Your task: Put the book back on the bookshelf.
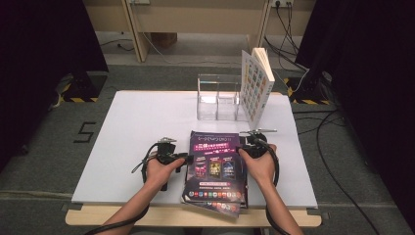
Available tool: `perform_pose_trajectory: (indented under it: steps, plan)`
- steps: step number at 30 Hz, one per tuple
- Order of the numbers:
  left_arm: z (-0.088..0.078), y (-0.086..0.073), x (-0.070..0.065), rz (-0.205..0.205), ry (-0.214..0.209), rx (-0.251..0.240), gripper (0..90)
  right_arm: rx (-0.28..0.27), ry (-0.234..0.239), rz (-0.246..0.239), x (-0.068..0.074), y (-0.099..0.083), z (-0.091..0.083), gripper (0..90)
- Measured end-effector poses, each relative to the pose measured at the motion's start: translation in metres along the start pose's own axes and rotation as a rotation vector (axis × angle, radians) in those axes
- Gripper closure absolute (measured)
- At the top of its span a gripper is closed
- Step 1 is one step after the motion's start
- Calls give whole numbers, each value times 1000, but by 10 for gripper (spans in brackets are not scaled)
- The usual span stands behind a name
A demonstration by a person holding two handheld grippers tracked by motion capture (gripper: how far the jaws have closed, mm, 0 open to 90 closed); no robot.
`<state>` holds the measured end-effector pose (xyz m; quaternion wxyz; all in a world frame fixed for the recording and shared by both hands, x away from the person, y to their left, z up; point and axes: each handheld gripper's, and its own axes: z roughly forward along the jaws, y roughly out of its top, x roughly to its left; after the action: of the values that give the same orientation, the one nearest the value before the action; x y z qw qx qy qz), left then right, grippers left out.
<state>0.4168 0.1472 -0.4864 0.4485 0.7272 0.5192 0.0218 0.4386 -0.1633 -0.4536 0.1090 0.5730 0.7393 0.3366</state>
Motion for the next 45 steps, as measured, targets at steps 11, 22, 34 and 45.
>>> perform_pose_trajectory:
  steps: [11, 22, 34, 45]
  plan:
    - [2, -1, 0, -37, 1, -1, 629, 24, 10, 6, -1, -7, 7, 636]
    - [-9, 2, -5, -98, -42, -63, 680, 19, -2, -7, 6, -9, 8, 632]
    - [-1, -12, -14, -151, -137, -14, 707, 12, -8, -7, 7, -10, 8, 632]
    - [-1, -9, -17, -124, -136, 41, 831, 44, 14, -21, 2, 5, 12, 604]
